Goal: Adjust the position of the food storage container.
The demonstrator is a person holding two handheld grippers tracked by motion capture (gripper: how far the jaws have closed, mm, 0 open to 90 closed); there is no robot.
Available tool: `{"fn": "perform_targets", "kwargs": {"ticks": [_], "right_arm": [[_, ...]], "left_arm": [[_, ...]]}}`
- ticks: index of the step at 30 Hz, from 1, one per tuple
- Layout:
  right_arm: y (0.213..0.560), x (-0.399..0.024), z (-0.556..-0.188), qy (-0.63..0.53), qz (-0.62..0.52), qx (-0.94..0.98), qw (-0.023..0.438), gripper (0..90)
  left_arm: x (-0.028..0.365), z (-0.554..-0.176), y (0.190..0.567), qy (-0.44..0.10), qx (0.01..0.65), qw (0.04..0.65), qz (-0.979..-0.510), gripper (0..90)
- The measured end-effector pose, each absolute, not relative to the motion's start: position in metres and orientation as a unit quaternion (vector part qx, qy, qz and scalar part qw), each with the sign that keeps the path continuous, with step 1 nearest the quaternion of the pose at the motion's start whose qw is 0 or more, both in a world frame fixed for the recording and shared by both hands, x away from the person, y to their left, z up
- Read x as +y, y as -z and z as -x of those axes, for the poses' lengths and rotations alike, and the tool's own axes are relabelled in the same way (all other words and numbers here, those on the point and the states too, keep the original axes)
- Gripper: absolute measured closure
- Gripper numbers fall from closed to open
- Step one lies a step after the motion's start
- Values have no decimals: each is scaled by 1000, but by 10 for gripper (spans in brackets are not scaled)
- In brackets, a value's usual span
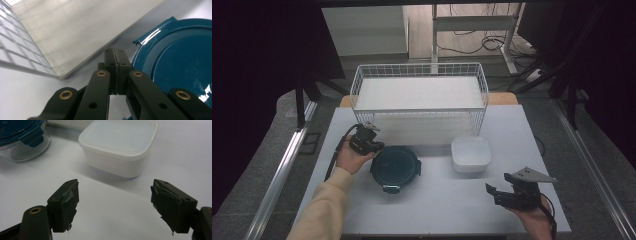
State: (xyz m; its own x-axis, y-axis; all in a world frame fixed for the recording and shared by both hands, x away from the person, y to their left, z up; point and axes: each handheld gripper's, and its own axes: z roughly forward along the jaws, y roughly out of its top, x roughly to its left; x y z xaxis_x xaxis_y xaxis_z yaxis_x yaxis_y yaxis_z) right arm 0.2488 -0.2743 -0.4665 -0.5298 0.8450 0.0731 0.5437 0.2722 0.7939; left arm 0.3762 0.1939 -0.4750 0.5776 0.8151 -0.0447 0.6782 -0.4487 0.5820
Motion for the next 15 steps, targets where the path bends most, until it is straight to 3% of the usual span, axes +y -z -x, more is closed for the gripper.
{"fn": "perform_targets", "kwargs": {"ticks": [15], "right_arm": [[464,-276,-248,-407,-449,773,187,220]], "left_arm": [[193,-380,478,-105,430,286,-850,900]]}}
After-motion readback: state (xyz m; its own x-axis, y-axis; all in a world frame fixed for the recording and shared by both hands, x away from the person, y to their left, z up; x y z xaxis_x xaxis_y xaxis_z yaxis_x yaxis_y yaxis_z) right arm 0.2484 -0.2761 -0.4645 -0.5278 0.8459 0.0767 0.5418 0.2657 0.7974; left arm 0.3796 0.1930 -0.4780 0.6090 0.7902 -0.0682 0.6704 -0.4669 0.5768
